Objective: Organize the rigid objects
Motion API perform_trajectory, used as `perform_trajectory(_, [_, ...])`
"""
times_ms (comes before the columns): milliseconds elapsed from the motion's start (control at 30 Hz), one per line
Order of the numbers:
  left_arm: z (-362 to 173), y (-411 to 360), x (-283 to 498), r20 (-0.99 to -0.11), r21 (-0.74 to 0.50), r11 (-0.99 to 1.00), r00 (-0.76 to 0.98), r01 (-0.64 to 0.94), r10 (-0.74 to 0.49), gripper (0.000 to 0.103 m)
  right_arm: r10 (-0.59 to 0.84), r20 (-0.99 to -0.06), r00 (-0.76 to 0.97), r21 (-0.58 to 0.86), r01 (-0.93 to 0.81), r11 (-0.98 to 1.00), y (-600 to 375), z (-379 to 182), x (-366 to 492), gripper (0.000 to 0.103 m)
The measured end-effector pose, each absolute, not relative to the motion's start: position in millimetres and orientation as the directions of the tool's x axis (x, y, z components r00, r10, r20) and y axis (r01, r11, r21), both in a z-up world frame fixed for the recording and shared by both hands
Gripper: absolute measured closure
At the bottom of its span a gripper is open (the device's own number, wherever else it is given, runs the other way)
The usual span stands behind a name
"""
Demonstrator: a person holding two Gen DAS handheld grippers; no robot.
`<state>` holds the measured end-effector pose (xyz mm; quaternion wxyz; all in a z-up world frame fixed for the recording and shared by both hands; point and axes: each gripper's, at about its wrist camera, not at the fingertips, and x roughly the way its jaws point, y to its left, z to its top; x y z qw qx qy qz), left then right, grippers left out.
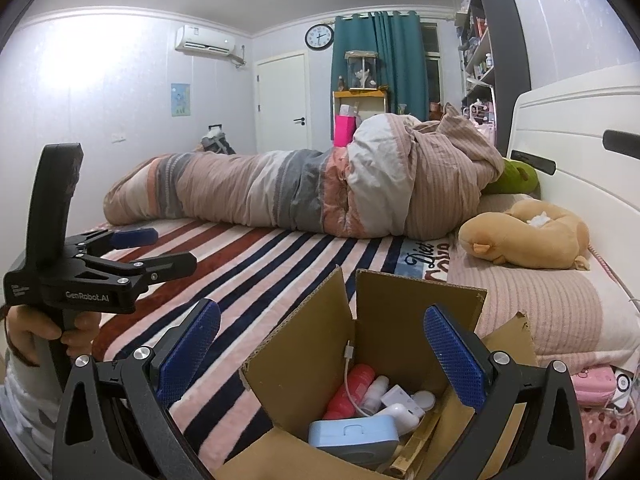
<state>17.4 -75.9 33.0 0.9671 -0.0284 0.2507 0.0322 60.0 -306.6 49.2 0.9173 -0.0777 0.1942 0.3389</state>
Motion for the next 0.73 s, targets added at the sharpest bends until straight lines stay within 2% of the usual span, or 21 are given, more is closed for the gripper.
perform_trajectory(733, [32.6,-74.6,19.4,-0.488,-0.036,0.996,0.871,-0.084,0.056,0.001,0.589,-0.411,0.696,-0.013,-0.650,0.760,-307.3,49.0,58.8,0.000])
